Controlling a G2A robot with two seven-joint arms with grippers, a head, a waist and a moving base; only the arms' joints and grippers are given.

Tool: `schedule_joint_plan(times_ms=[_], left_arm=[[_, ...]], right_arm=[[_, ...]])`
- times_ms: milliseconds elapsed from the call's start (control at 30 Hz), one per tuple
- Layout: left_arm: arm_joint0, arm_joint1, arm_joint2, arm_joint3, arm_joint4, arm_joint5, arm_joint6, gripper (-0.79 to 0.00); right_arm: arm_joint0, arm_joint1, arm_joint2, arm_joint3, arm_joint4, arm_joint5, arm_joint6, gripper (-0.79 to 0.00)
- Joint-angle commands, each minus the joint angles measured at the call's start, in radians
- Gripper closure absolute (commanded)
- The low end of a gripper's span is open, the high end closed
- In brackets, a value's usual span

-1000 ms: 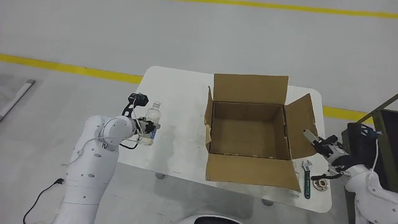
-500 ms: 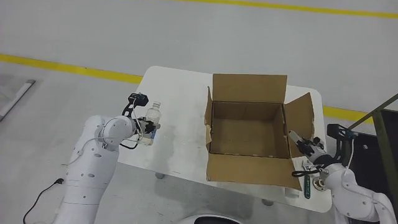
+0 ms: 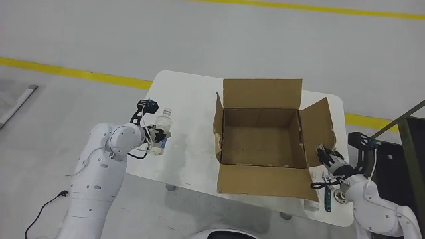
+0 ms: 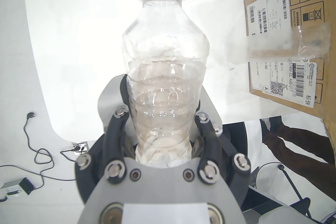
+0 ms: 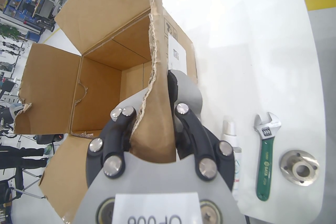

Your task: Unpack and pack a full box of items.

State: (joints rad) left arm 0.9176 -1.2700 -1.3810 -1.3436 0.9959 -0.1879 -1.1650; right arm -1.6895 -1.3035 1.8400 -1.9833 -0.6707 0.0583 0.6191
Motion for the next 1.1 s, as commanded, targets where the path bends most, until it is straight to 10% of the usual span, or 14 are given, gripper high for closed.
schedule_joint_plan(times_ms=[0, 633, 700, 733, 1067], left_arm=[[0.000, 0.000, 0.000, 0.000, 0.000, 0.000, 0.000, 0.000], [-0.021, 0.015, -0.041, -0.124, -0.038, 0.011, 0.015, 0.000], [-0.037, 0.017, -0.052, -0.163, -0.073, 0.020, 0.004, 0.000], [-0.048, 0.018, -0.053, -0.184, -0.084, 0.020, -0.001, 0.000], [-0.130, 0.014, -0.035, -0.266, -0.218, 0.045, -0.019, 0.000]], right_arm=[[-0.004, -0.004, -0.007, 0.008, 0.093, 0.025, -0.009, 0.000], [-0.120, -0.027, -0.124, -0.055, 0.415, 0.176, -0.101, 0.000], [-0.117, -0.026, -0.125, -0.058, 0.422, 0.175, -0.099, -0.372], [-0.116, -0.025, -0.125, -0.061, 0.414, 0.169, -0.098, -0.785], [-0.120, -0.016, -0.117, -0.098, 0.355, 0.112, -0.145, -0.785]])
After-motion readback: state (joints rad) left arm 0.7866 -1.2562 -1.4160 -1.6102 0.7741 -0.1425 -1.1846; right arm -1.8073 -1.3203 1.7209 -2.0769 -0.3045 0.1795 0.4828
